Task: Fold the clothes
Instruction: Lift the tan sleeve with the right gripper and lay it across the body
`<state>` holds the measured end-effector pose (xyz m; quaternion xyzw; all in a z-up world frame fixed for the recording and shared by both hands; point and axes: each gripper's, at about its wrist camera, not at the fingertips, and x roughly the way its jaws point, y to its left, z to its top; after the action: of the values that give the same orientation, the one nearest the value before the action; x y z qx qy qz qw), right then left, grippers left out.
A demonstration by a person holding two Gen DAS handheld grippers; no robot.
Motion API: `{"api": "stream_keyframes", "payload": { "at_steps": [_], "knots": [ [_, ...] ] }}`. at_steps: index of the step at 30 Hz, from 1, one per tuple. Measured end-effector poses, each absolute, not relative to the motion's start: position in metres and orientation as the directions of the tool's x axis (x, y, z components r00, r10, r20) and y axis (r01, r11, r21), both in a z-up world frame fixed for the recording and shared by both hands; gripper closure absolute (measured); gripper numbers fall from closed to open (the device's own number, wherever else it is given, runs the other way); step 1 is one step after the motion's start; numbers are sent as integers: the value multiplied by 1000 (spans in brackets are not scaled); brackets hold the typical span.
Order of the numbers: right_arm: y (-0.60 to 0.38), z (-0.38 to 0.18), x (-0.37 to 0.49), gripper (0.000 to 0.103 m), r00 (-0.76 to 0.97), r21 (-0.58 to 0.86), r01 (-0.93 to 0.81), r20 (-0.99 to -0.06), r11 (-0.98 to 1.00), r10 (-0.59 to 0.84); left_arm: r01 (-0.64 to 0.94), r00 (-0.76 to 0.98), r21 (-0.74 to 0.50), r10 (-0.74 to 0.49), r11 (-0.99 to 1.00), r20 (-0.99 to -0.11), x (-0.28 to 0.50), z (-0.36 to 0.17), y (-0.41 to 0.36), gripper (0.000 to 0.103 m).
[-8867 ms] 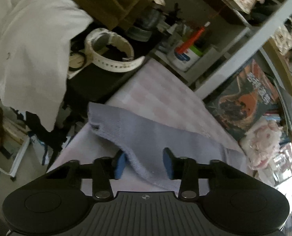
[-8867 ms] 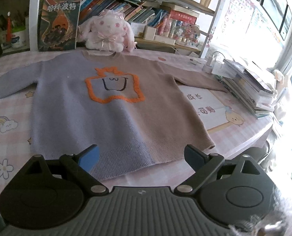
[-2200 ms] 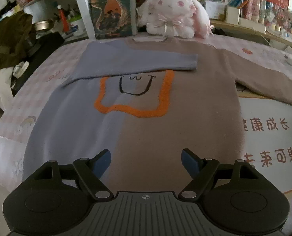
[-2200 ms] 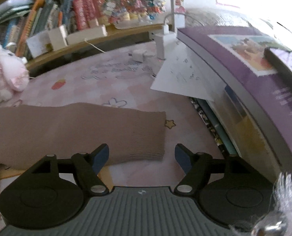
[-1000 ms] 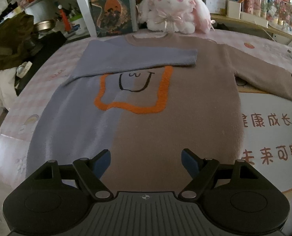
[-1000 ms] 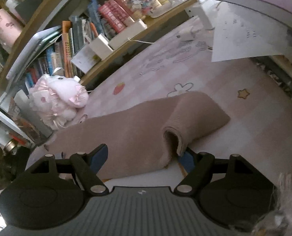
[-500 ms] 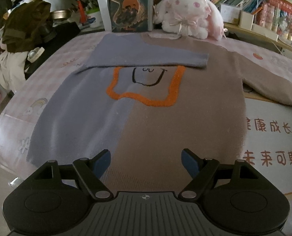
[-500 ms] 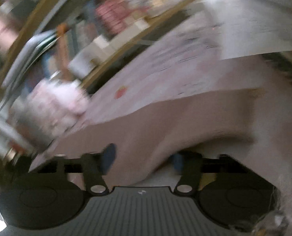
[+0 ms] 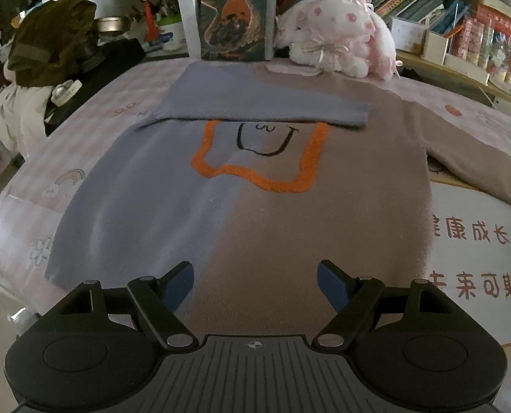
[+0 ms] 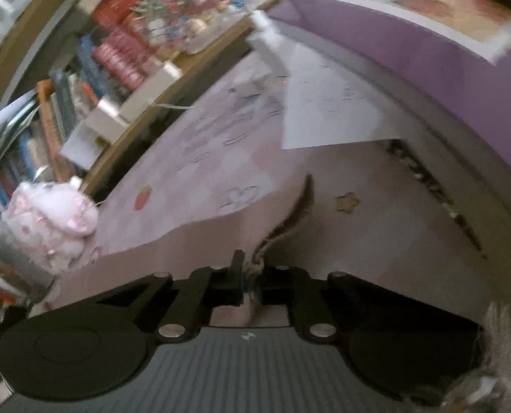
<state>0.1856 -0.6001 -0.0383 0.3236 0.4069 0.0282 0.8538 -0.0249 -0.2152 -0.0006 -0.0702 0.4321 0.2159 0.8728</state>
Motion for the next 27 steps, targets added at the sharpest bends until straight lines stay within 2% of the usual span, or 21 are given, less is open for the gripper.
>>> {"api": "stream_keyframes", "payload": {
  "at_steps": [9,16,22,27],
  "knots": [
    [-545,27,202,98,696,634,-24,-544,773,468,-471,562,21,319,882,-763,-42,-2,-186,22],
    [-456,77,214,98,657,643,-205,-469,738,591,-402,637,17,293,916,-713,-58,3,-160,22],
    [-352,109,208,98,636,587,-324,-445,742,631,-299,701,24,236,954,-673,-69,10,-115,21],
    [-262,111,206,98,628,496,-387,-475,777,616,-259,725,40,222,965,-652,-80,14,-74,18]
  ]
}}
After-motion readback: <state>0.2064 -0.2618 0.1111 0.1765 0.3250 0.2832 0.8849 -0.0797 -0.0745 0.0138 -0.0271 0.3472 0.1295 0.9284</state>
